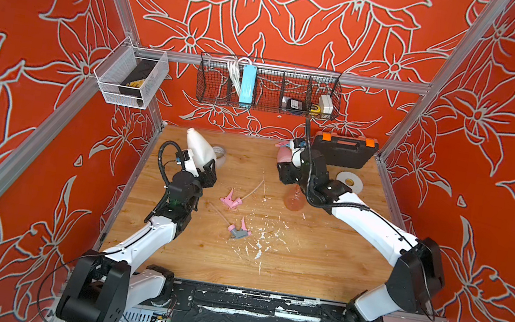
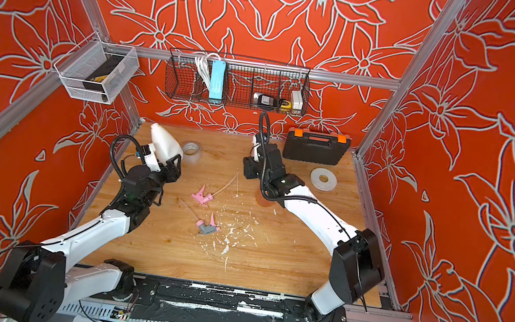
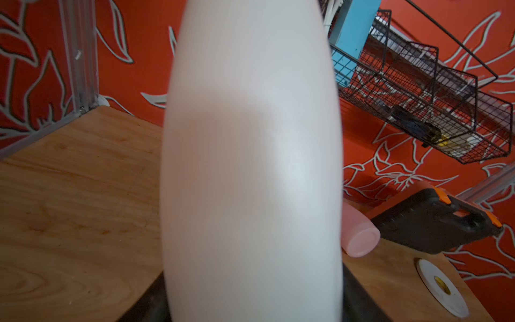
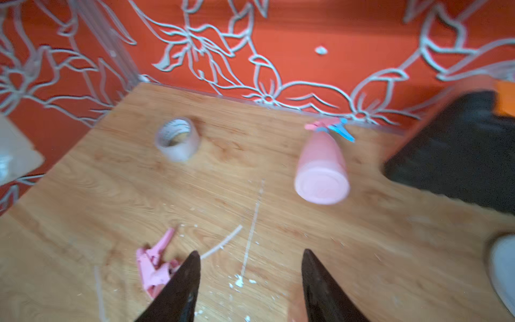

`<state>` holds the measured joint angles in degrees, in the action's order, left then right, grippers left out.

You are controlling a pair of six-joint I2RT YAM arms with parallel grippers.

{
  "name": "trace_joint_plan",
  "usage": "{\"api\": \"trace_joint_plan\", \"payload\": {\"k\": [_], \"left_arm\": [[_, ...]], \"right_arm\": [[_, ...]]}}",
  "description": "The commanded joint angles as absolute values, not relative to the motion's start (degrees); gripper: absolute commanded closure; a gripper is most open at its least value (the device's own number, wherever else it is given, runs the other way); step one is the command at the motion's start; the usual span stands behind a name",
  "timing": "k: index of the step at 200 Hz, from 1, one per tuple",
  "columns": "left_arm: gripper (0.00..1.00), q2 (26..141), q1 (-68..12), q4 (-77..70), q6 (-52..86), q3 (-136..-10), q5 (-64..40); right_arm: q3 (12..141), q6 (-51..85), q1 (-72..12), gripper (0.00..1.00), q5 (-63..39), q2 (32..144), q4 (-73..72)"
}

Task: Attach spray nozzles to spray bottles
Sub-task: Move the spray bottle to the center of the board, then pick up the spray nozzle from the center of the board.

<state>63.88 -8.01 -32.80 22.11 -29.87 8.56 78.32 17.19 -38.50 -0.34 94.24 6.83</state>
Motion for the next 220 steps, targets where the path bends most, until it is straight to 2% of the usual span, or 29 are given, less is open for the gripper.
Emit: {"api": "trace_joint_plan", "payload": {"k": [1,31,62,83,105,165,192,220], "left_arm": [[0.44,61.81,-7.47,-30.68,22.18,-31.03,10.08],[0.43,60.25,-7.19,-29.63,21.73,-31.20,10.20],[0.43,59.94,-7.03,-29.49,21.53,-31.48,9.20],[0.43,60.37,-6.99,-30.31,21.91,-31.22,8.00],[0.43,61.24,-7.03,-30.93,21.84,-31.42,7.08],[0.43,62.87,-7.03,-31.99,22.34,-31.99,6.11],[0.43,62.80,-7.03,-31.95,22.74,-31.90,5.72],[0.43,62.18,-7.03,-31.42,22.30,-31.73,6.06]], "right_arm": [[84.55,17.31,-40.04,0.45,-12.80,104.34,13.23],[96.35,18.04,-41.13,0.43,-20.35,117.52,17.80],[103.33,17.83,-41.13,0.31,-23.04,125.89,21.91],[106.97,15.69,-41.03,0.29,-24.21,129.98,27.14],[102.81,15.27,-41.04,0.28,-25.17,128.71,26.66],[81.84,19.94,-42.89,0.27,-29.52,115.43,17.16],[84.22,18.06,-43.44,0.29,-23.40,114.67,20.67],[92.68,14.90,-44.19,0.40,-18.29,118.66,28.83]]}}
